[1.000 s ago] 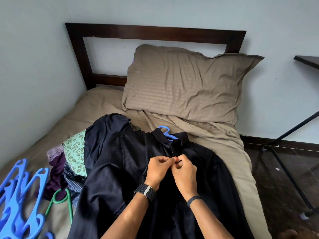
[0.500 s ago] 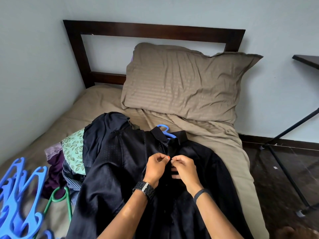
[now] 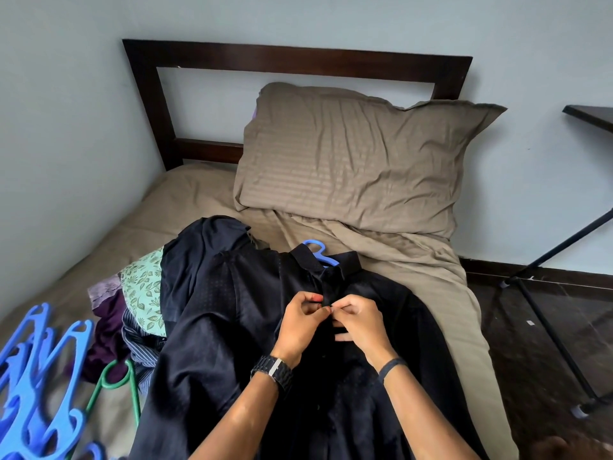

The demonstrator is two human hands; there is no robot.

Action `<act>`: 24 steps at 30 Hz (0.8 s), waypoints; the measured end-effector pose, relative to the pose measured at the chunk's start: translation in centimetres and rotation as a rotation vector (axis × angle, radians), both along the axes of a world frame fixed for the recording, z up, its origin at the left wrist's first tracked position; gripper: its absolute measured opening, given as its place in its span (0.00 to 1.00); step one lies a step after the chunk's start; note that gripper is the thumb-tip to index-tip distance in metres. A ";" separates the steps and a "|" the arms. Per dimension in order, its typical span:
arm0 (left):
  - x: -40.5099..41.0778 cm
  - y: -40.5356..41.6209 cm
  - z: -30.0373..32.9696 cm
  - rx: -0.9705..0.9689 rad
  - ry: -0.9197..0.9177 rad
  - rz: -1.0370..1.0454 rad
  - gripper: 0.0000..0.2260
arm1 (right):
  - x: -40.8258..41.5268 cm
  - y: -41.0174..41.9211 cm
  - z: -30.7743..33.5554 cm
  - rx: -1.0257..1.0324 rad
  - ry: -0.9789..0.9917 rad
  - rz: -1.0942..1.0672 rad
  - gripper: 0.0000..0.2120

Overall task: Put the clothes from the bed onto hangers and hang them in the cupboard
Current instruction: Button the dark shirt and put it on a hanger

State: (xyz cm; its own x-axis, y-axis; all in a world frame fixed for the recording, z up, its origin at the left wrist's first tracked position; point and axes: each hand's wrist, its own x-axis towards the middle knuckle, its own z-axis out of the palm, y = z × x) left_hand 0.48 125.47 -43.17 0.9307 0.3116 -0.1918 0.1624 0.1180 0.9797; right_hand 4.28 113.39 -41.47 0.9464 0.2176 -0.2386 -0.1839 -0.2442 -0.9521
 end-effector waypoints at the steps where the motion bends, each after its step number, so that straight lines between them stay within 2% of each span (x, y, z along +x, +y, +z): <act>1: -0.1 0.1 0.0 0.010 -0.012 -0.009 0.08 | 0.0 -0.1 0.0 0.010 -0.002 0.005 0.03; 7: -0.2 -0.3 0.3 0.199 -0.058 0.084 0.12 | 0.3 -0.5 -0.1 -0.013 -0.064 0.047 0.05; 14: 0.1 -0.4 0.8 0.207 -0.045 0.128 0.11 | 0.3 -0.5 0.1 -0.094 -0.190 0.084 0.04; 18: 0.1 -0.3 0.9 0.276 -0.053 0.077 0.09 | 0.0 -0.6 0.2 0.010 -0.113 0.039 0.03; 22: 0.3 0.0 0.8 0.238 -0.096 -0.009 0.08 | -0.4 -0.4 0.6 0.274 0.120 -0.050 0.03; 24: 0.5 0.2 0.6 0.247 -0.107 -0.017 0.07 | -0.4 -0.3 0.4 0.263 0.091 -0.076 0.05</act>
State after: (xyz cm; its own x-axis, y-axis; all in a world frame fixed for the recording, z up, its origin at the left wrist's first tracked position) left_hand 0.99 125.63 -42.54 0.9469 0.3213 -0.0123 0.0567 -0.1290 0.9900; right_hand 3.85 113.14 -41.05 0.9397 0.2127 -0.2678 -0.2795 0.0267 -0.9598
